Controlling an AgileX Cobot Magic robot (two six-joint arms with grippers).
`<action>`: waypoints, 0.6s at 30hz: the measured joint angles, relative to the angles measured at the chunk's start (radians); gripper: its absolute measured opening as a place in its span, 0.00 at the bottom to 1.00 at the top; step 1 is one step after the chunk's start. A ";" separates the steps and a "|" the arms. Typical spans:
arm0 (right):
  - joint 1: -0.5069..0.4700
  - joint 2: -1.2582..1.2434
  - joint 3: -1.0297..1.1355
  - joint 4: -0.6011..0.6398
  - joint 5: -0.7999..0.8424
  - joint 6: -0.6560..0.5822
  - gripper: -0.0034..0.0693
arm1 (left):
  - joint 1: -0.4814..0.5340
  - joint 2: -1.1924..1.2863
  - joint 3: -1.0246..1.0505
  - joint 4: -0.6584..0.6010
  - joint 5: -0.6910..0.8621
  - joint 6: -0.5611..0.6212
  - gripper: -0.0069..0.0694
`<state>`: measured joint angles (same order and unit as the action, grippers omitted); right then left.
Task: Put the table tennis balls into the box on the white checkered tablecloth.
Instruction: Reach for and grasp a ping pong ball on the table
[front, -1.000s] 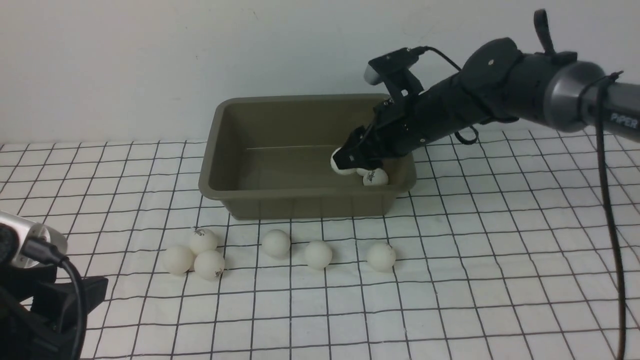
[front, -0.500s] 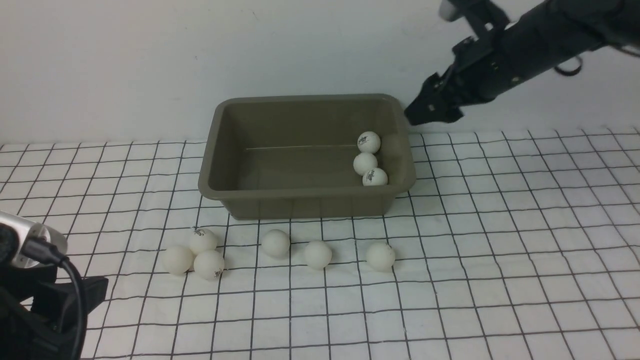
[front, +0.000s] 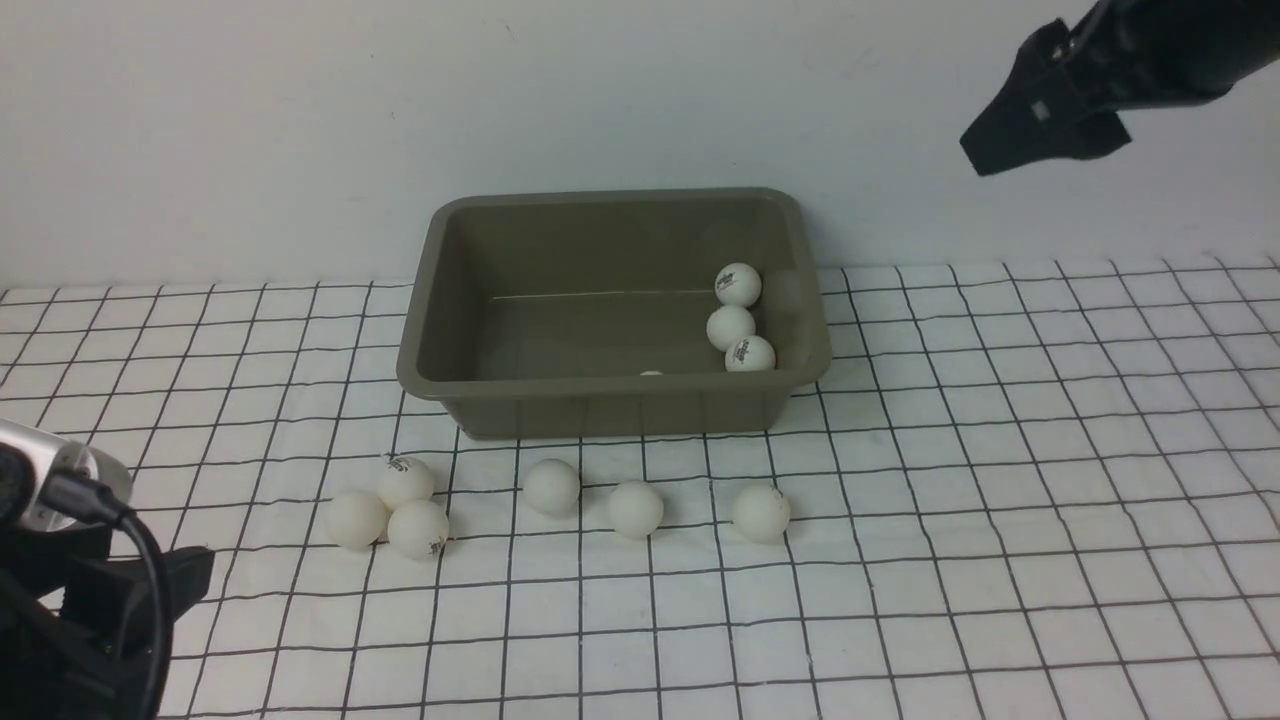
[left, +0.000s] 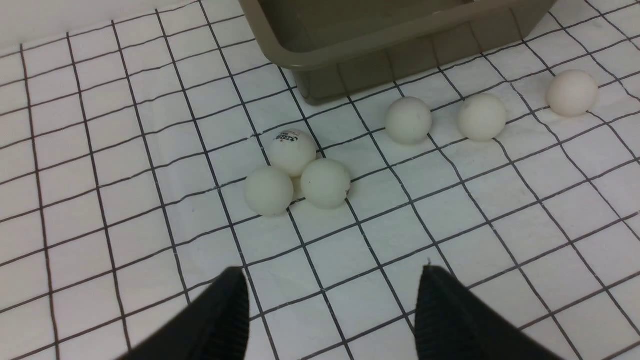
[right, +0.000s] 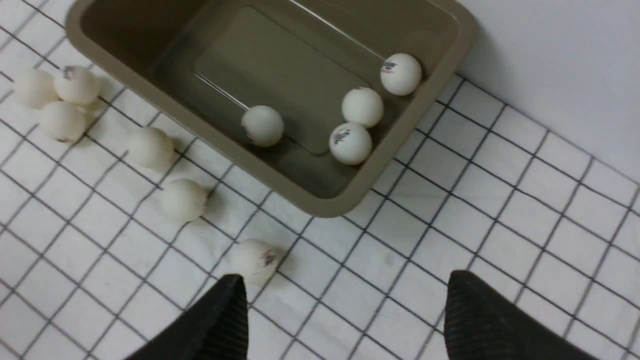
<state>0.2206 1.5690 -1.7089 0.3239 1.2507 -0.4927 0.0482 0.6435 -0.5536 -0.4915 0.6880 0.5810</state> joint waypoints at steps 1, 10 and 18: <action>0.012 -0.006 0.012 0.009 0.000 0.007 0.70 | 0.000 0.000 0.000 0.000 -0.004 0.000 0.62; 0.223 -0.024 0.376 0.030 -0.166 0.078 0.70 | 0.000 0.000 0.000 -0.002 -0.015 0.000 0.62; 0.288 -0.007 0.574 0.029 -0.487 0.106 0.70 | 0.000 0.000 0.000 -0.002 -0.015 0.000 0.62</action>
<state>0.5082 1.5618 -1.1345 0.3530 0.7641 -0.3870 0.0482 0.6435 -0.5536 -0.4936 0.6731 0.5810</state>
